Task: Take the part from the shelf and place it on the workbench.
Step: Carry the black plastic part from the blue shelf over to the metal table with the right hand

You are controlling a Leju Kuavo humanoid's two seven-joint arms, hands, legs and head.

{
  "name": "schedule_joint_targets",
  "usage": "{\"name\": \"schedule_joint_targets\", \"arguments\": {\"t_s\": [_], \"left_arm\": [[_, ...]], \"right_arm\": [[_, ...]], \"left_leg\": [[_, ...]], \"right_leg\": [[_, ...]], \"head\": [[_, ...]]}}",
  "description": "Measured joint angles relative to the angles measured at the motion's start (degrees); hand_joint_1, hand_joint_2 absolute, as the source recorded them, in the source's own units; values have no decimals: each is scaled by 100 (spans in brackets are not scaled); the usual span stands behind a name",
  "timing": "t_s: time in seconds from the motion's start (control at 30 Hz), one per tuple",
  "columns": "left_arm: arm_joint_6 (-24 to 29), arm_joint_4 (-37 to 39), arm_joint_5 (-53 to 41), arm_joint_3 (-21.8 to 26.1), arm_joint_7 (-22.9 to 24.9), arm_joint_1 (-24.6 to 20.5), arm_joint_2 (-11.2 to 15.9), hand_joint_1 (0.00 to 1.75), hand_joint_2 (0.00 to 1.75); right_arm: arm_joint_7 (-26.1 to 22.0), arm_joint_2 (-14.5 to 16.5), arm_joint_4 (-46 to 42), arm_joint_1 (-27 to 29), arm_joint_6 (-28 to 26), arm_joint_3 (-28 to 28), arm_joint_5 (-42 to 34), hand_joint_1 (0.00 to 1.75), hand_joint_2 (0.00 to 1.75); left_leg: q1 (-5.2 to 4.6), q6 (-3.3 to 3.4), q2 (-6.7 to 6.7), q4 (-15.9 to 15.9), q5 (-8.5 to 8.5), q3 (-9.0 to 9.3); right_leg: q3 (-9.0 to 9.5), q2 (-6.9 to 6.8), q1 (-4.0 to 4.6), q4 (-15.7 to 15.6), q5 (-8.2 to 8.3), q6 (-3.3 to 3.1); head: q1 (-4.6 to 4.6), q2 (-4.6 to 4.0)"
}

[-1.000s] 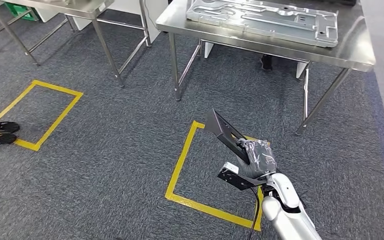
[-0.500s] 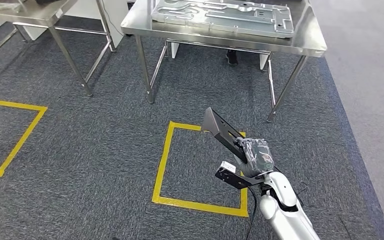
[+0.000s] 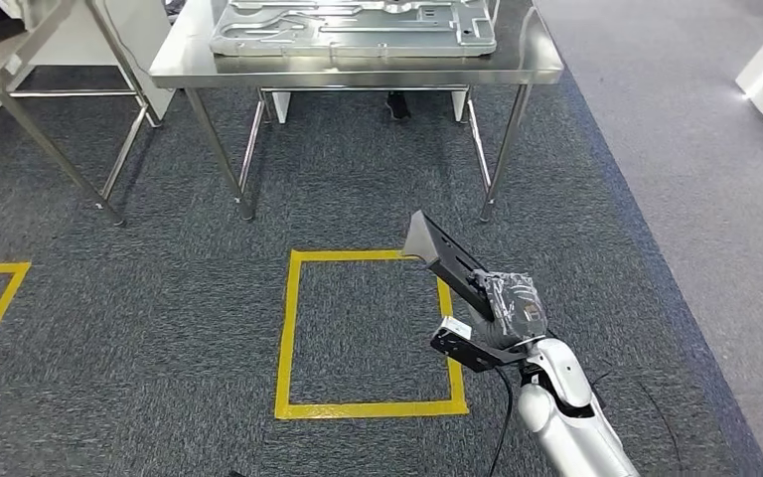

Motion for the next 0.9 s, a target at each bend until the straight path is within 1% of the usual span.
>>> {"name": "schedule_joint_targets", "arguments": {"t_s": [0.03,0.07,0.1,0.13,0.17,0.2,0.3,0.37,0.43,0.5,0.6,0.67,0.7,0.73,0.8,0.83,0.87,0.9], "left_arm": [[-1,0,1,0,7,3,1,0,175],[-2,0,2,0,13,-2,2,0,175],[-3,0,2,0,17,-11,4,0,175],[-7,0,2,0,20,-22,7,0,175],[-13,0,1,-1,23,-33,9,0,175],[-22,0,-1,-1,27,-41,11,0,175],[-58,0,-32,-1,49,-49,24,0,175],[-84,0,-58,-2,59,-55,44,0,175],[-99,0,-56,-4,36,-56,57,0,175],[-101,0,-24,-4,-9,-63,64,0,175],[-96,0,82,-2,-16,-67,68,0,175],[-95,0,125,1,30,-55,68,0,175],[-95,0,133,2,54,-55,68,0,175],[-97,0,133,2,72,-58,70,0,175],[-101,0,125,2,105,-70,69,0,175],[-103,0,120,2,122,-73,68,0,175],[-104,0,115,2,137,-75,65,0,175],[-108,0,113,2,153,-75,63,0,175]], "right_arm": [[20,3,13,0,-1,0,36,175,175],[50,4,27,-5,0,1,85,175,175],[90,4,43,-19,3,1,166,175,175],[131,3,66,-47,7,4,285,175,175],[175,1,93,-92,16,11,431,175,175],[218,-14,124,-154,40,24,621,175,175],[317,-111,190,-495,288,126,1181,175,175],[393,-247,215,-962,648,257,1457,175,175],[455,-441,314,-1755,1122,482,1706,175,175],[428,-614,577,-2881,1621,828,1869,175,175],[375,-731,1054,-4565,2157,1395,1997,175,175],[396,-743,1274,-5375,2445,1774,1962,175,175],[421,-742,1351,-5689,2578,1971,1911,175,175],[455,-742,1406,-5952,2696,2166,1854,175,175],[528,-743,1473,-6358,2889,2516,1742,175,175],[559,-744,1493,-6530,2962,2675,1706,175,175],[582,-740,1510,-6704,3020,2834,1688,175,175],[600,-733,1525,-6871,3064,2989,1680,175,175]], "left_leg": [[0,10,-5,-65,122,3],[0,26,-9,-356,338,109],[-1,52,-32,-776,569,271],[-7,82,-66,-1163,739,420],[-7,111,-98,-1443,846,527],[-10,132,-127,-1585,879,570],[-38,173,-138,-1611,902,549],[-63,212,-145,-1607,919,527],[-80,242,-146,-1597,938,490],[-100,271,-136,-1586,967,442],[-109,293,-149,-1579,1002,399],[-108,294,-169,-1577,1009,395],[-110,296,-176,-1573,1008,392],[-118,318,-178,-1587,1011,396],[-93,390,-180,-1684,983,479],[-74,425,-175,-1748,972,543],[-48,440,-166,-1793,951,606],[-40,435,-149,-1815,944,647]], "right_leg": [[5,53,3,7,-4,0],[13,100,4,17,-12,5],[19,140,3,29,-23,17],[15,172,12,49,-34,39],[0,195,20,69,-42,62],[-22,210,28,85,-44,78],[-64,214,15,91,-26,110],[-72,207,-7,80,-4,146],[-100,207,-29,75,24,187],[-154,216,-50,75,58,222],[-190,193,-59,71,84,242],[-189,169,-56,70,86,244],[-185,163,-57,60,89,248],[-182,158,-56,77,121,269],[-189,131,-48,144,192,319],[-222,79,-41,234,198,343],[-301,20,-39,378,124,355],[-441,-44,-44,619,-5,370]], "head": [[0,0],[0,0],[0,0],[0,0],[0,0],[0,0],[1,0],[1,0],[1,0],[1,0],[0,0],[0,0],[0,0],[0,0],[3,0],[4,0],[6,0],[8,0]]}}
